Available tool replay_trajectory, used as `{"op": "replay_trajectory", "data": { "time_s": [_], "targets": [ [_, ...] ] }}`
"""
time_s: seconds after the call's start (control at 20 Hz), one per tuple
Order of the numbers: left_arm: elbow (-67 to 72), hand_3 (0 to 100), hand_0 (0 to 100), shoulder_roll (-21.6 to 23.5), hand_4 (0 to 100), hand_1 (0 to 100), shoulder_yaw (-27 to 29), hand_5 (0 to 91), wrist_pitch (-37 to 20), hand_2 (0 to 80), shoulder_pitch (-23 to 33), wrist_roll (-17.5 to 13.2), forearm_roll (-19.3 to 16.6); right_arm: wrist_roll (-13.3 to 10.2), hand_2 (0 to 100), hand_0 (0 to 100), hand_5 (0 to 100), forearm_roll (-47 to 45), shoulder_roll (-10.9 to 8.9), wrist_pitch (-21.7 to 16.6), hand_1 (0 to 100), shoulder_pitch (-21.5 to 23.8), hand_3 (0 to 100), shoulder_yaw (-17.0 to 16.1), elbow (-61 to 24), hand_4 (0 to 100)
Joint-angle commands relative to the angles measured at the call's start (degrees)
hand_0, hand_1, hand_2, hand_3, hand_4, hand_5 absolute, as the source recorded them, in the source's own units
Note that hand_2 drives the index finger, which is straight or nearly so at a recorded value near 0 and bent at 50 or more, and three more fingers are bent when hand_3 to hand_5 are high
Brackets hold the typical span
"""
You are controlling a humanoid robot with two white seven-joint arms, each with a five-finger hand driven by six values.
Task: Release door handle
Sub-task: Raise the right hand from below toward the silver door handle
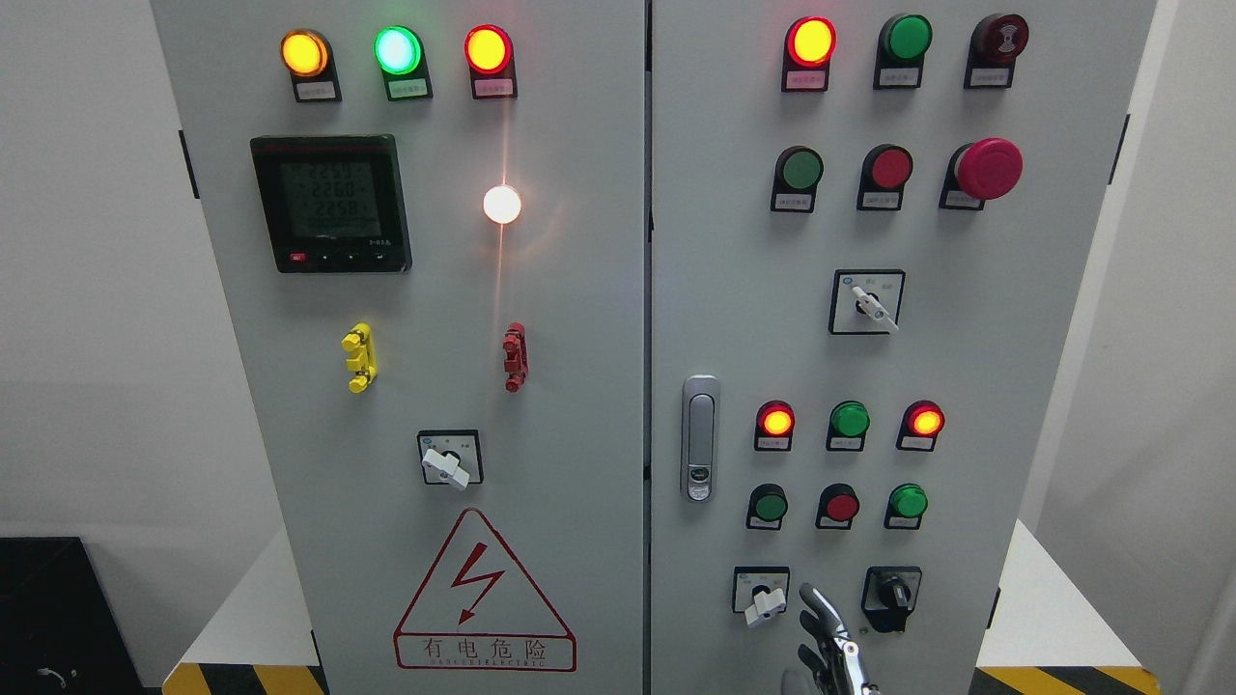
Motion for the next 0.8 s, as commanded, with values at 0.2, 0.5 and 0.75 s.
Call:
{"op": "replay_trajectory", "data": {
  "time_s": [0.2,0.5,0.75],
  "targets": [
    [0.0,0,12,0.0,0,56,0.0,0.0,0.0,0.0,1.1,0.0,0.0,0.1,0,43,17,-0.1,-0.07,0.1,16,-0.5,14,-0.8,0.5,16],
    [0.0,0,12,0.0,0,56,0.0,0.0,0.0,0.0,1.1,0.0,0.0,2.8,0,43,17,-0.3,-0.07,1.6,16,-1.2,14,-1.0,1.0,16],
    [0.0,0,12,0.0,0,56,0.0,0.0,0.0,0.0,1.1,0.0,0.1,3.2,0,42,20,-0.2,-0.07,2.5,16,-1.8,15,-1.5,1.0,21]
  ]
}}
